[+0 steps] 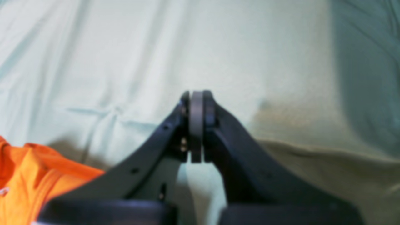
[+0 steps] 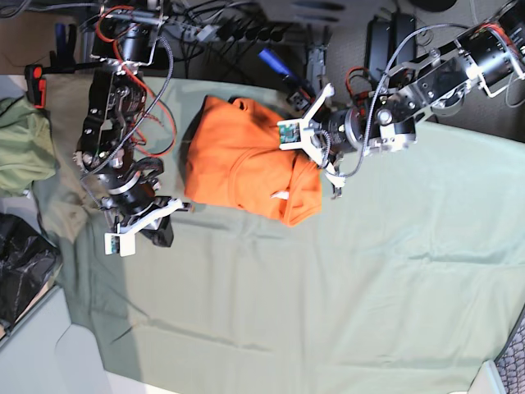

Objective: Fold the T-shirt properly
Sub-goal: 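Release the collar end and grasp the folded bundle's edge with the left gripper, then drag the folded bundle with the left gripper away from the right arm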

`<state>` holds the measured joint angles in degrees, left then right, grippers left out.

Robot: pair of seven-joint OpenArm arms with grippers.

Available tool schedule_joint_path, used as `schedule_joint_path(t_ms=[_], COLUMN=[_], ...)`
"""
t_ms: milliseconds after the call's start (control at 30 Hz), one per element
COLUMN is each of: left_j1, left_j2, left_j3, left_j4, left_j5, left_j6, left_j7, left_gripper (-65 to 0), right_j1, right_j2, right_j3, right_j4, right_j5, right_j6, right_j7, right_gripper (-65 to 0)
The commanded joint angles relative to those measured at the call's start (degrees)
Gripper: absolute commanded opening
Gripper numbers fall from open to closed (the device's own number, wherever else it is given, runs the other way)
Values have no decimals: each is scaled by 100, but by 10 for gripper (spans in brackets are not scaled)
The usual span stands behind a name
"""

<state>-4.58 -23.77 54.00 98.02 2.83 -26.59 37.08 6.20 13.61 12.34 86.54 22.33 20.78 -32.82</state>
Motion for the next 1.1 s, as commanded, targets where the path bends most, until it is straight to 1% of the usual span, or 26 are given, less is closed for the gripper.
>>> schedule_joint_path(t_ms=[0, 233, 367, 533, 767, 967, 1067], left_j1=[-129, -245, -350, -748, -1386, -1934, -2138], left_j2=[-116, -81, 85, 289, 297, 299, 297], left_j3=[-50, -50, -50, -50, -50, -48, -50], left_j4=[-76, -114, -195, -894, -1864, -2253, -2402], left_j5=[278, 280, 280, 280, 286, 304, 299], left_j6=[9, 44, 44, 44, 46, 44, 44], left_j7=[581, 492, 470, 446, 116, -175, -219], left_gripper=[-650, -650, -650, -650, -650, -650, -650], right_j1=[92, 92, 92, 90, 90, -79, -280], right_j2=[66, 66, 66, 68, 66, 63, 59], right_j3=[17, 17, 17, 17, 17, 17, 17], right_j4=[85, 85, 85, 85, 85, 87, 87], right_j5=[85, 85, 131, 129, 155, 455, 815], right_j6=[605, 605, 605, 605, 603, 605, 608], right_j7=[127, 39, 17, -4, -24, -227, -343], right_gripper=[-650, -650, -650, -650, -650, -650, -650])
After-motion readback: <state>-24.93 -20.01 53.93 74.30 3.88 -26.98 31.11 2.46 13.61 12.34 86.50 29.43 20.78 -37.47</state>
